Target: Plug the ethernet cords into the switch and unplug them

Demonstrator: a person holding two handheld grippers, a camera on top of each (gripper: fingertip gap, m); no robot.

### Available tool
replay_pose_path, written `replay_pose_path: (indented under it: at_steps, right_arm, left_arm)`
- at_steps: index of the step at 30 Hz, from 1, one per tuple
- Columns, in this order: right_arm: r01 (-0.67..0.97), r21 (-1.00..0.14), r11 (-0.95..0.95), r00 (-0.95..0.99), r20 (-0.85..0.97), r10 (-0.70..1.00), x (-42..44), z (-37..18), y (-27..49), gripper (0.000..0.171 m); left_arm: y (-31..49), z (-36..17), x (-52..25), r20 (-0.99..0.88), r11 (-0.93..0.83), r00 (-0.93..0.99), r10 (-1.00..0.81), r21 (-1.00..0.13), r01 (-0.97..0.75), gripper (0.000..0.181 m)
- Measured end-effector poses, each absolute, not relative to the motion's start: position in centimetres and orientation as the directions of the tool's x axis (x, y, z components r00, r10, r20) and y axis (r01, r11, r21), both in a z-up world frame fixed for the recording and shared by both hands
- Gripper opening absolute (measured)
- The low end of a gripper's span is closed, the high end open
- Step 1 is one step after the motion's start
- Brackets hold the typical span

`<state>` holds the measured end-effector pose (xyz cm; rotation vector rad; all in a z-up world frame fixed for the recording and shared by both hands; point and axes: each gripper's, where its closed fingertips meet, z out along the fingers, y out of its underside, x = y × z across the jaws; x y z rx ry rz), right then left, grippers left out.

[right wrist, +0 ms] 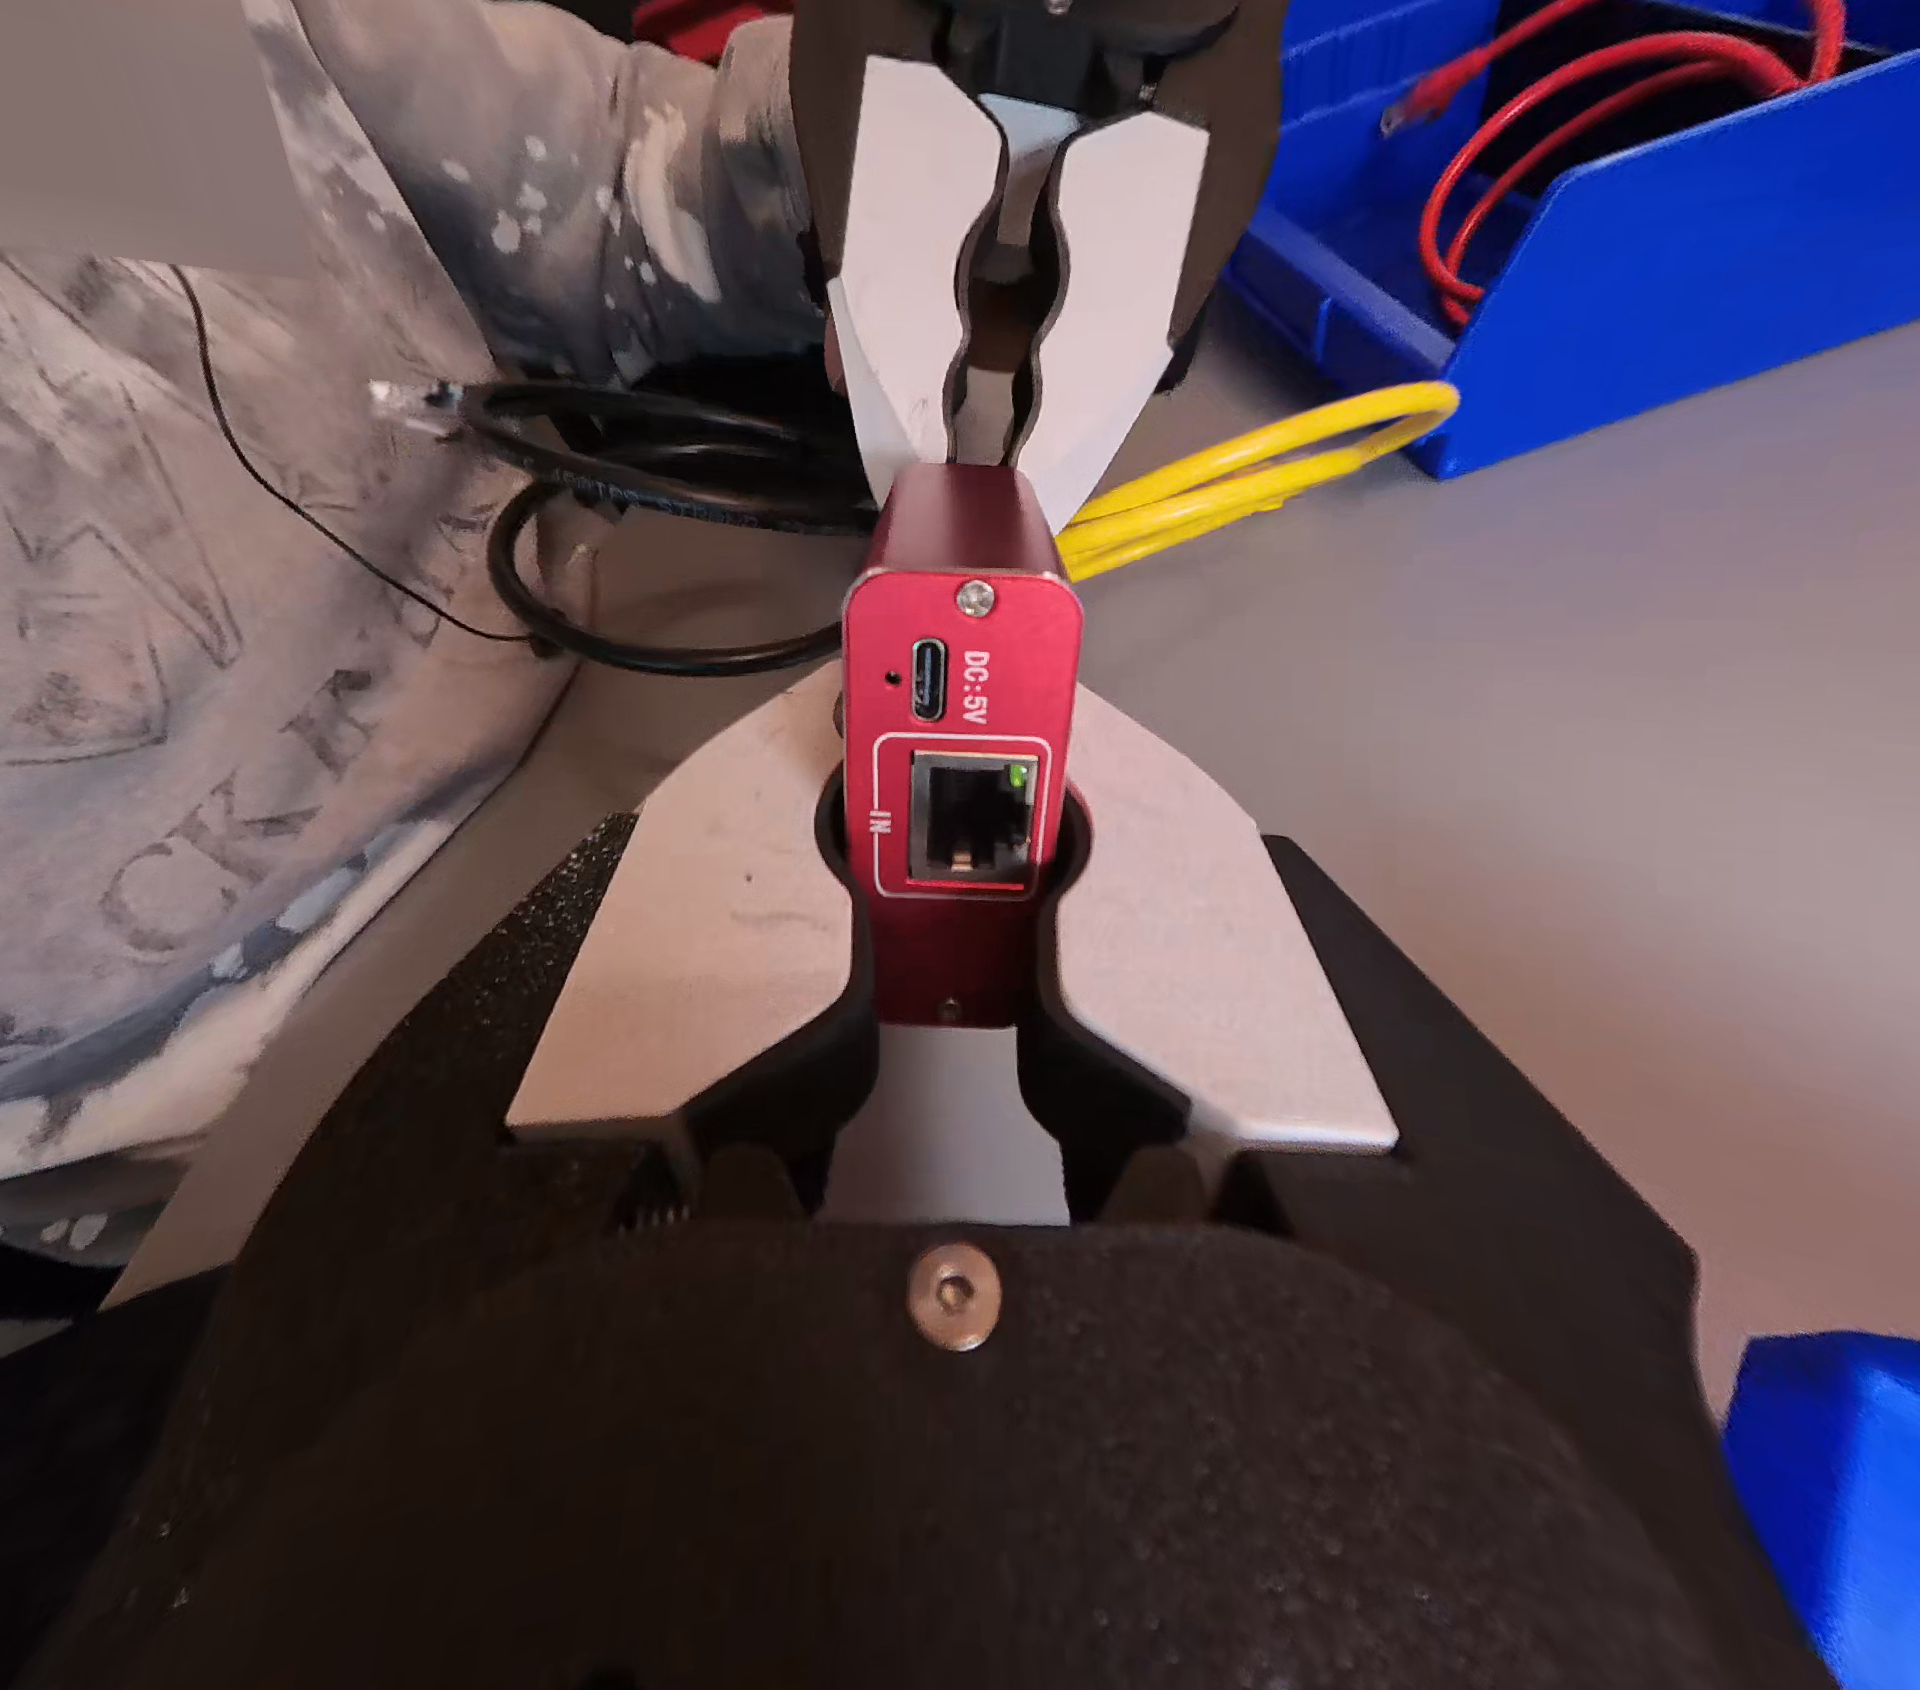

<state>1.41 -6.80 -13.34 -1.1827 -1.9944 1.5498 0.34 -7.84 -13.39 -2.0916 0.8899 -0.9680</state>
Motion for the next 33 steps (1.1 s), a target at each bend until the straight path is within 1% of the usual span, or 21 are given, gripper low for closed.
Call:
replay_pose_path:
  at_steps: [5,8,15,18,20,22,24,25,26,28,30,33]
  right_arm:
    - [0.435,-0.896,0.085,-0.607,-0.223,0.763,2.1,-13.5,-7.0,0.028]
    - [0.453,-0.885,0.102,-0.607,-0.223,0.763,2.5,-13.9,-7.1,0.028]
    - [0.399,-0.912,0.098,-0.541,-0.148,0.828,1.5,-12.4,-5.7,0.028]
    - [0.416,-0.9,0.126,-0.522,-0.124,0.844,1.7,-12.3,-5.6,0.028]
    - [0.428,-0.892,0.142,-0.501,-0.104,0.859,1.5,-12.1,-5.7,0.028]
    - [0.449,-0.871,0.2,-0.489,-0.052,0.871,1.0,-12.2,-6.3,0.028]
    - [0.46,-0.851,0.252,-0.491,-0.008,0.871,0.6,-12.1,-7.2,0.028]
    - [0.466,-0.839,0.282,-0.498,0.014,0.867,0.5,-12.1,-7.7,0.028]
    - [0.454,-0.833,0.316,-0.499,0.056,0.865,0.4,-11.9,-7.8,0.028]
    - [0.383,-0.87,0.309,-0.461,0.109,0.881,-0.1,-10.4,-7.7,0.029]
    - [0.288,-0.932,0.222,-0.411,0.089,0.907,-0.5,-8.0,-7.1,0.033]
    - [0.112,-0.991,0.077,-0.348,0.034,0.937,-0.6,-4.7,-5.8,0.037]
  left_arm:
    - [-8.1,-13.5,1.1,0.427,-0.572,0.446,-0.787,-0.774,-0.269,0.008]
    - [-8.1,-14.1,1.4,0.416,-0.565,0.443,-0.794,-0.773,-0.287,0.008]
    - [-6.9,-13.4,0.7,0.341,-0.489,0.463,-0.818,-0.836,-0.248,0.009]
    - [-6.6,-12.5,0.0,0.293,-0.445,0.492,-0.82,-0.867,-0.225,0.028]
    - [-6.8,-11.5,0.3,0.257,-0.4,0.487,-0.835,-0.891,-0.215,0.034]
    - [-7.0,-10.7,1.1,0.199,-0.342,0.485,-0.852,-0.912,-0.227,0.039]
    - [-7.4,-10.6,1.9,0.14,-0.299,0.485,-0.863,-0.916,-0.268,0.041]
    - [-7.5,-10.5,2.1,0.113,-0.281,0.486,-0.866,-0.915,-0.288,0.035]
    - [-7.5,-10.3,2.0,0.078,-0.255,0.491,-0.868,-0.917,-0.305,0.027]
    - [-7.5,-9.0,1.7,0.052,-0.212,0.5,-0.865,-0.94,-0.269,0.027]
    - [-7.2,-7.0,1.1,0.056,-0.17,0.516,-0.855,-0.97,-0.175,0.027]
    - [-6.8,-3.6,-0.2,0.117,-0.113,0.525,-0.843,-0.993,0.041,0.027]
